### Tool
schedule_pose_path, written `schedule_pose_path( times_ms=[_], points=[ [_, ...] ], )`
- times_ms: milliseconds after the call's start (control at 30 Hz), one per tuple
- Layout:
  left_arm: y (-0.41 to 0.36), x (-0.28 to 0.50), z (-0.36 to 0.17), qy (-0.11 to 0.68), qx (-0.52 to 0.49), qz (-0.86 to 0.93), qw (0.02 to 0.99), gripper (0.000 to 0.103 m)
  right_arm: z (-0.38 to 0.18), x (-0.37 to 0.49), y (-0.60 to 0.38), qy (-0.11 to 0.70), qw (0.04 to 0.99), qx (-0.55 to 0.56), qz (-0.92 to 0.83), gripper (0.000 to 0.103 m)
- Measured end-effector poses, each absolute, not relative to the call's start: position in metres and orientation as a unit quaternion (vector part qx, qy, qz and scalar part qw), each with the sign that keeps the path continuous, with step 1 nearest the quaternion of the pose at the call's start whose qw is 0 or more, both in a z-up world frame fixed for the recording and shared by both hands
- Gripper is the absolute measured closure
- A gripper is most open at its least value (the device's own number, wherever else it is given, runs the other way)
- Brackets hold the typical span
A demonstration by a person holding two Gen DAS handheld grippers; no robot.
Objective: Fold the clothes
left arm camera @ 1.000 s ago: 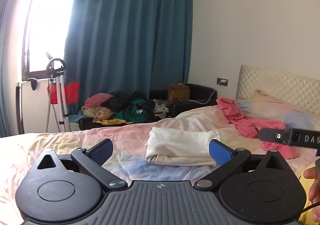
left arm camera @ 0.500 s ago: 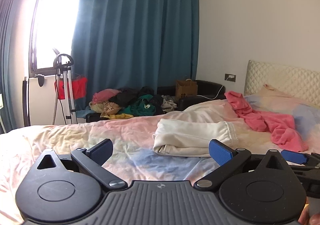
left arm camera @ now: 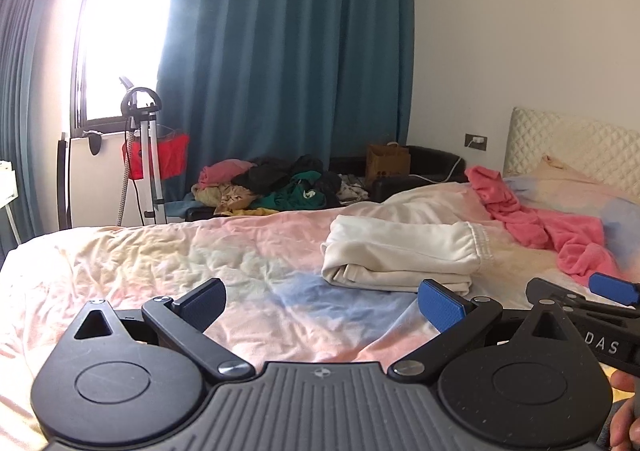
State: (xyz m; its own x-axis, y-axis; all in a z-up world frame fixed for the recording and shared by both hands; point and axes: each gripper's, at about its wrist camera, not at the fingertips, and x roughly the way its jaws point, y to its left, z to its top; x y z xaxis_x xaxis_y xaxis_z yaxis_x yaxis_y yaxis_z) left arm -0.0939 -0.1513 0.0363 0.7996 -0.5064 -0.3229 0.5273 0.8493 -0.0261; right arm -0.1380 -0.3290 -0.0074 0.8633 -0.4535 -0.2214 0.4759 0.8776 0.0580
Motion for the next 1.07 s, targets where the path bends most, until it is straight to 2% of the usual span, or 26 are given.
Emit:
schedule_pose_path(
  times_ms=[1067],
  points=[
    [-0.148, -0.09, 0.018, 0.167, 0.03, -0.259, 0.951, 0.0, -0.01, -0.129, -0.327, 0.119, 0.963, 0.058, -0.237, 0.018]
  ],
)
